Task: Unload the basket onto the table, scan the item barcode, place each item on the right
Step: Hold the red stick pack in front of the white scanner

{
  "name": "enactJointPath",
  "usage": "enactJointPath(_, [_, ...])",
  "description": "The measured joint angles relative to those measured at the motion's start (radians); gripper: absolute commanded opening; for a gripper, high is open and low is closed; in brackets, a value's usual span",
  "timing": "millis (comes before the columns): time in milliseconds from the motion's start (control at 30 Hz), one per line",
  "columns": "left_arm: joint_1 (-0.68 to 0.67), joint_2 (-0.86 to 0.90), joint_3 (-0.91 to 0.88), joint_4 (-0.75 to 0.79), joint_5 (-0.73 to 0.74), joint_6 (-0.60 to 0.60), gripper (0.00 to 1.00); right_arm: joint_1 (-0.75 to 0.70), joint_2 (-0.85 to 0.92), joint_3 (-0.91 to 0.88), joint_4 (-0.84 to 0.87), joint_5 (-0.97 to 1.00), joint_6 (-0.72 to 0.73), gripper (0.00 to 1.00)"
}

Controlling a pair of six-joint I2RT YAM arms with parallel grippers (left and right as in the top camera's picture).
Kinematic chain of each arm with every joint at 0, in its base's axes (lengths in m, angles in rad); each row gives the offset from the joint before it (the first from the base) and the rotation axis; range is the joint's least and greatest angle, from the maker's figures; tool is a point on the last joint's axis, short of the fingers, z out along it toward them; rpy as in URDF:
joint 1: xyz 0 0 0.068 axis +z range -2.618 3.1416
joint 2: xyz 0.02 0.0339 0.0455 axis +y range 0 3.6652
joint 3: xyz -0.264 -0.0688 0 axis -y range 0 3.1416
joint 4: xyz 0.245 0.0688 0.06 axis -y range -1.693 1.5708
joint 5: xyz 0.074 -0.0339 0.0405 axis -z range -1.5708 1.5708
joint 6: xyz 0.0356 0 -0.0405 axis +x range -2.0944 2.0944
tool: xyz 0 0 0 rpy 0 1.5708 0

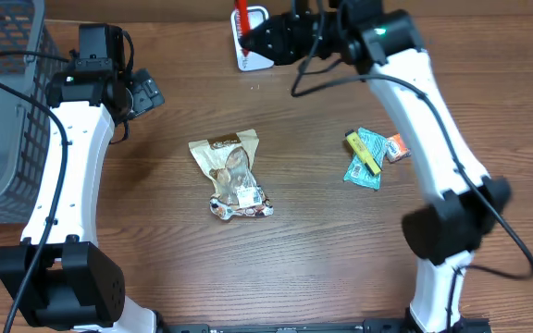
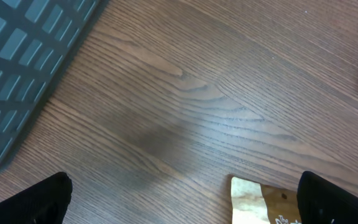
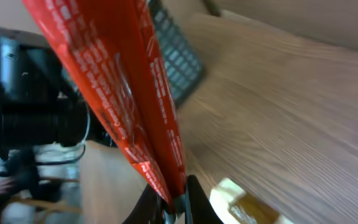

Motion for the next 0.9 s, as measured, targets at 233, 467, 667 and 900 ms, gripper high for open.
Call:
enactJointPath(233, [0.000,0.000,0.000,0.000,0.000,0.000,1.00,-0.037,0.254,0.000,0.366,-0.232,0.218,0.03])
enactJointPath(467, [0.000,0.000,0.000,0.000,0.000,0.000,1.00,-0.080,0.443,0.000,0.666,-0.333,0.545,0.03])
enactJointPath(667, [0.000,0.000,0.000,0.000,0.000,0.000,1.00,-0.108,0.533,0.000,0.699,-0.354,0.688,0.03])
enactJointPath(900, [0.000,0.000,0.000,0.000,0.000,0.000,1.00,-0.109,0.586,0.000,0.727,-0.355,0.734,0.03])
